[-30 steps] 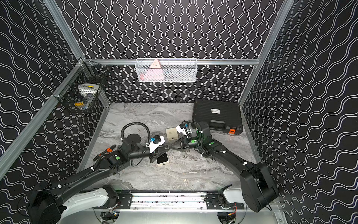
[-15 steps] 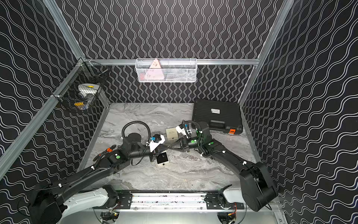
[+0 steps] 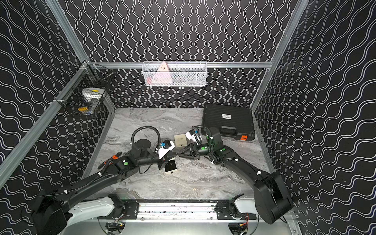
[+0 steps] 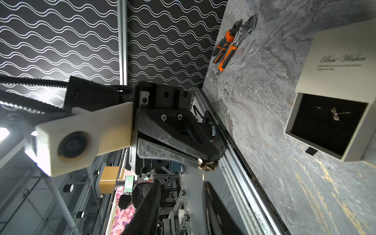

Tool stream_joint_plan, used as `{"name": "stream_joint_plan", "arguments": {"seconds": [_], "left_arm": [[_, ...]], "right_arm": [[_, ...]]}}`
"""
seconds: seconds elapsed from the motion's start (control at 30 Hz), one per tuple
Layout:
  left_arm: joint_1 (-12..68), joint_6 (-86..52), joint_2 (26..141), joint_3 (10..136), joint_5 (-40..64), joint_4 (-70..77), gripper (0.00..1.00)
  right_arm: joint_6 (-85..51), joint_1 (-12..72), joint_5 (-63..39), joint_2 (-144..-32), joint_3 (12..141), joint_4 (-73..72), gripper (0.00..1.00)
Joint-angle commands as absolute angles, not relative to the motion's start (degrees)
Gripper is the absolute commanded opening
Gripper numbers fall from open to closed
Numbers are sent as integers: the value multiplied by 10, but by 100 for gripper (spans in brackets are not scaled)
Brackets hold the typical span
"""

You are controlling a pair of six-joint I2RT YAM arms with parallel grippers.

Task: Place the earrings into the drawer-style jewelry box
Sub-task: Pick up the earring from the center of the board.

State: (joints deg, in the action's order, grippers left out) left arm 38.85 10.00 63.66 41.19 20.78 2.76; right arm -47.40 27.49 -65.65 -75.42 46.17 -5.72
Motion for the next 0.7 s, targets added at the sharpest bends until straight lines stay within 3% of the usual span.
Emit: {"name": "stream_joint_plan", "arguments": {"seconds": [0.0,0.2,0.3,0.47,0.67], "left_arm": [[389,111,628,410,169,20,0],[451,179,599,375,23,33,0],[508,232,587,357,-77,50,0],[556,293,571,331,-181,90,0],[584,330,578,317,-227,119,0]], "right_arm": [[-421,264,-609,-737,487,84,41],[-424,265,-505,-735,556,265,43],[-464,265,-485,-752,585,307,39],[-559,265,-502,-758,574,279,31],[-658,271,-522,-751,553,207,26]]}}
